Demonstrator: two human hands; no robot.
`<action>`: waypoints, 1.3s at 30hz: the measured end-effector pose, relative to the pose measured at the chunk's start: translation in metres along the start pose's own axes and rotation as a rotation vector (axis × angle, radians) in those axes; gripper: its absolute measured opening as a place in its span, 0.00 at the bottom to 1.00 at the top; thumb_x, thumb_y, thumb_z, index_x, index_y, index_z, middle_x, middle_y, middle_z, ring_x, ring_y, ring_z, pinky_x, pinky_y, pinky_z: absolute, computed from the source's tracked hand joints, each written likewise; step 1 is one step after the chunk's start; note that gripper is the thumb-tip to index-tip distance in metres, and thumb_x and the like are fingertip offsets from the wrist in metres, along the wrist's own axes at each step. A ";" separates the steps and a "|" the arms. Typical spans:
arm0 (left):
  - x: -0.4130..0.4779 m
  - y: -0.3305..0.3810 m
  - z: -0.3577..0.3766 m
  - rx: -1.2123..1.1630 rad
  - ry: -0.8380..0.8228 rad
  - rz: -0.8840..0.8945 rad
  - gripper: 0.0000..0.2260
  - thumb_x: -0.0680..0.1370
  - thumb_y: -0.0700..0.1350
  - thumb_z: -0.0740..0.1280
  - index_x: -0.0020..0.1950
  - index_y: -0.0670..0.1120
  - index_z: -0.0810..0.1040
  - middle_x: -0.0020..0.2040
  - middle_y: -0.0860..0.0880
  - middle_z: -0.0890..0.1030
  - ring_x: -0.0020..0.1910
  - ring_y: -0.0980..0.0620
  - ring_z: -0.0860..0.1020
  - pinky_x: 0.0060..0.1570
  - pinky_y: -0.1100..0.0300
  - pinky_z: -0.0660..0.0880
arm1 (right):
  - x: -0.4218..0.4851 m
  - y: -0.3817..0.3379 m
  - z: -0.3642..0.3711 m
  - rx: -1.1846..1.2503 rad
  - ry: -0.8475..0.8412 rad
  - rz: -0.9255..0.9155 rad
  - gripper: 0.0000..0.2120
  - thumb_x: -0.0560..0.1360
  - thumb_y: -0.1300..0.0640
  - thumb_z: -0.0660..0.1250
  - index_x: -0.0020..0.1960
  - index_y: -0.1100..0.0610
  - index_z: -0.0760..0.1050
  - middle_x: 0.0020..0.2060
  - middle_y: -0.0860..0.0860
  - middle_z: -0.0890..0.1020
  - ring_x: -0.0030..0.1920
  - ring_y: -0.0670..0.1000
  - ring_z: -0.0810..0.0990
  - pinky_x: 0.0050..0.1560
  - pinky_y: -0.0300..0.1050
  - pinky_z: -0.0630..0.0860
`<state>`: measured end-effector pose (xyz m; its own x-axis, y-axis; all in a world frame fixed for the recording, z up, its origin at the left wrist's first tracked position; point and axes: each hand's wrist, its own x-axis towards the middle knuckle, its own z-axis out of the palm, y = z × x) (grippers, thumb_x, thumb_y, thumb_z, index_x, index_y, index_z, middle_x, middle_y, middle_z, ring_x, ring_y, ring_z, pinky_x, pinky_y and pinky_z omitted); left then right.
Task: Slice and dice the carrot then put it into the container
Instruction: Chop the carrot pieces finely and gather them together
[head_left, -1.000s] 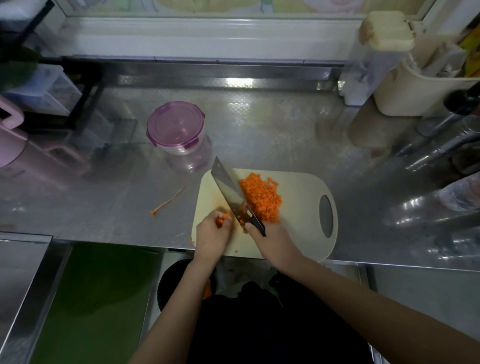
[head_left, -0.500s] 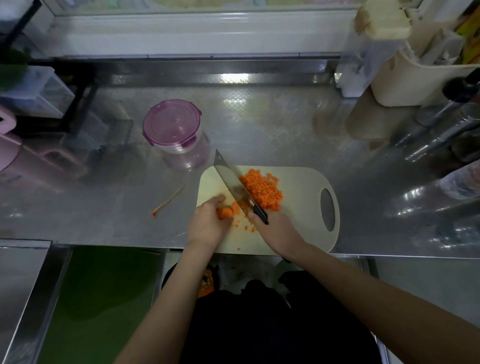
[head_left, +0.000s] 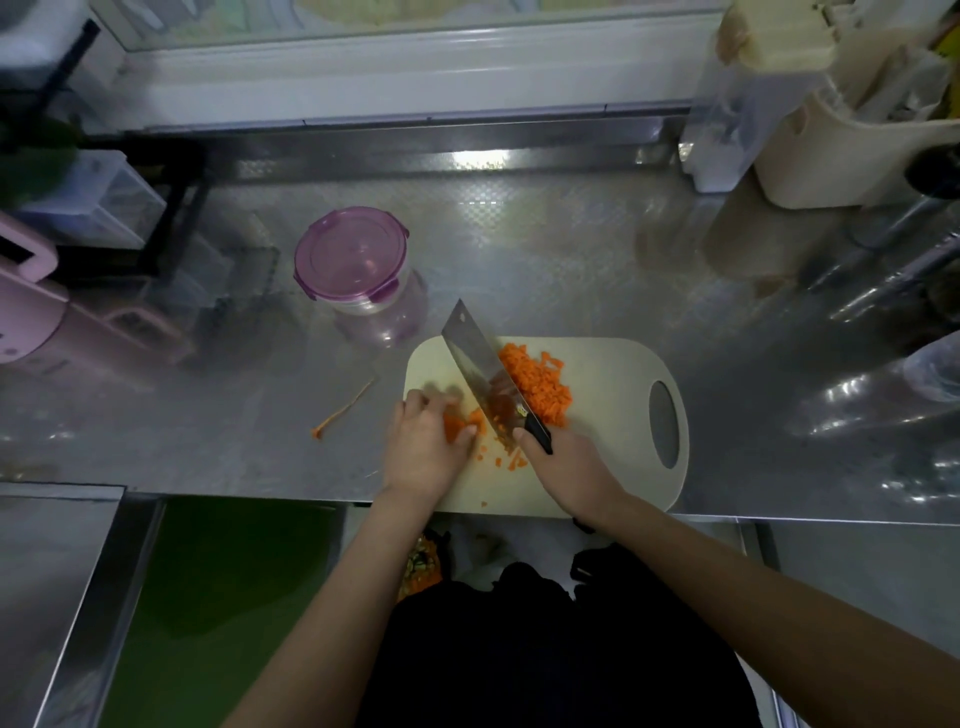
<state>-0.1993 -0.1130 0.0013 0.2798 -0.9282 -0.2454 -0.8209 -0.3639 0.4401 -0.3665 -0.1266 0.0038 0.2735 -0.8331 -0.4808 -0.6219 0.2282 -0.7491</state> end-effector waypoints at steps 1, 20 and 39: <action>0.003 0.003 0.002 0.037 0.009 0.027 0.20 0.74 0.53 0.68 0.64 0.50 0.73 0.61 0.48 0.69 0.64 0.48 0.65 0.66 0.54 0.64 | 0.001 0.000 -0.001 -0.007 -0.010 0.007 0.20 0.81 0.48 0.58 0.32 0.54 0.62 0.26 0.49 0.66 0.26 0.46 0.65 0.24 0.34 0.62; 0.010 0.012 0.010 -0.030 0.044 0.060 0.07 0.71 0.49 0.72 0.42 0.50 0.75 0.49 0.52 0.66 0.57 0.49 0.64 0.62 0.58 0.62 | 0.007 0.004 -0.006 -0.048 -0.024 0.031 0.19 0.81 0.47 0.57 0.34 0.55 0.65 0.28 0.51 0.69 0.28 0.48 0.68 0.27 0.37 0.62; 0.000 -0.021 0.006 -0.416 -0.006 -0.287 0.24 0.74 0.48 0.71 0.67 0.43 0.68 0.65 0.42 0.68 0.63 0.44 0.71 0.62 0.52 0.69 | -0.004 -0.002 0.024 -0.135 0.006 -0.085 0.17 0.80 0.47 0.57 0.52 0.61 0.75 0.41 0.56 0.79 0.42 0.54 0.78 0.43 0.47 0.74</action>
<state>-0.1854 -0.1052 -0.0130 0.4613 -0.7861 -0.4114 -0.4434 -0.6059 0.6605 -0.3488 -0.1115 -0.0036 0.3253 -0.8495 -0.4154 -0.6895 0.0875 -0.7190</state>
